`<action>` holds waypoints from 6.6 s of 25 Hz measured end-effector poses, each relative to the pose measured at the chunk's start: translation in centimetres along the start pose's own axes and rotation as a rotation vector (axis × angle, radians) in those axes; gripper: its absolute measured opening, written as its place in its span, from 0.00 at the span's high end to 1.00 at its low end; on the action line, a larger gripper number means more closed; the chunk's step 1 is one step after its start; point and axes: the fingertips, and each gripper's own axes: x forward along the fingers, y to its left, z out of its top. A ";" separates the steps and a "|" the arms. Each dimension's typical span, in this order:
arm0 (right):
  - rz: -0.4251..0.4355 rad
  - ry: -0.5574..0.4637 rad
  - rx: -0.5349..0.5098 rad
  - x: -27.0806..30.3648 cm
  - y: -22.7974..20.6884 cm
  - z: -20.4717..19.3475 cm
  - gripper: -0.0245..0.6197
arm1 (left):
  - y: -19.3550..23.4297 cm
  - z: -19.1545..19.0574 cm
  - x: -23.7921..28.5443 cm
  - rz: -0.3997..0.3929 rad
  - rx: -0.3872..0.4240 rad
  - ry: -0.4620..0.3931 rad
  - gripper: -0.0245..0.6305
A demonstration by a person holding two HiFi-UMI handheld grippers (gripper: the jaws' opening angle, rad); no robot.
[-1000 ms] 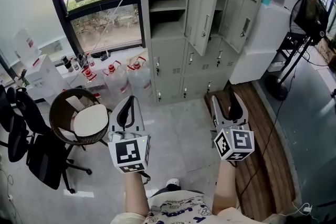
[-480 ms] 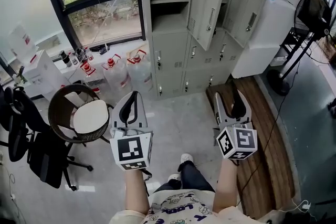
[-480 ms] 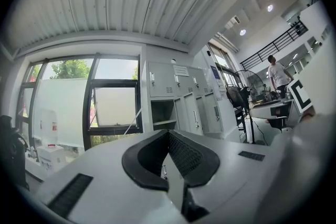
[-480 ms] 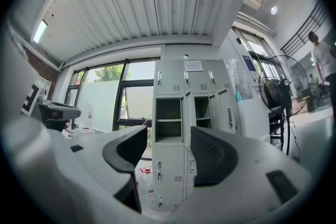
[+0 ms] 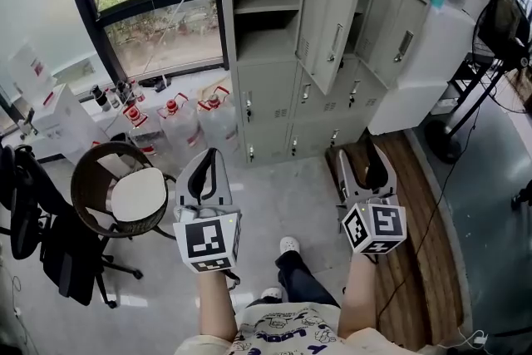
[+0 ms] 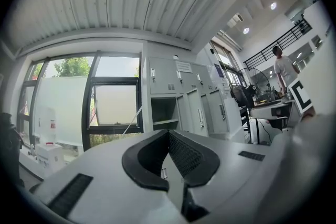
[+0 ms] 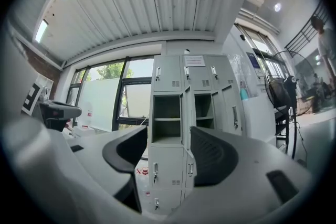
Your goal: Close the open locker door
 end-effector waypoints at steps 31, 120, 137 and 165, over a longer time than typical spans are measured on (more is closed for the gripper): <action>0.104 -0.007 0.005 25.9 -12.5 -0.8 0.56 | -2.3 0.7 25.0 0.116 0.026 -0.016 0.96; 0.389 -0.015 -0.105 36.6 0.2 -2.7 0.73 | 5.2 -3.5 35.7 0.102 -0.048 0.062 0.96; 0.466 0.001 -0.109 40.0 5.0 -3.0 0.71 | 9.9 -3.9 34.7 0.196 -0.043 0.045 0.96; 0.464 -0.002 -0.079 46.7 11.4 -3.5 0.75 | 17.2 -4.3 37.8 0.203 -0.033 0.029 0.96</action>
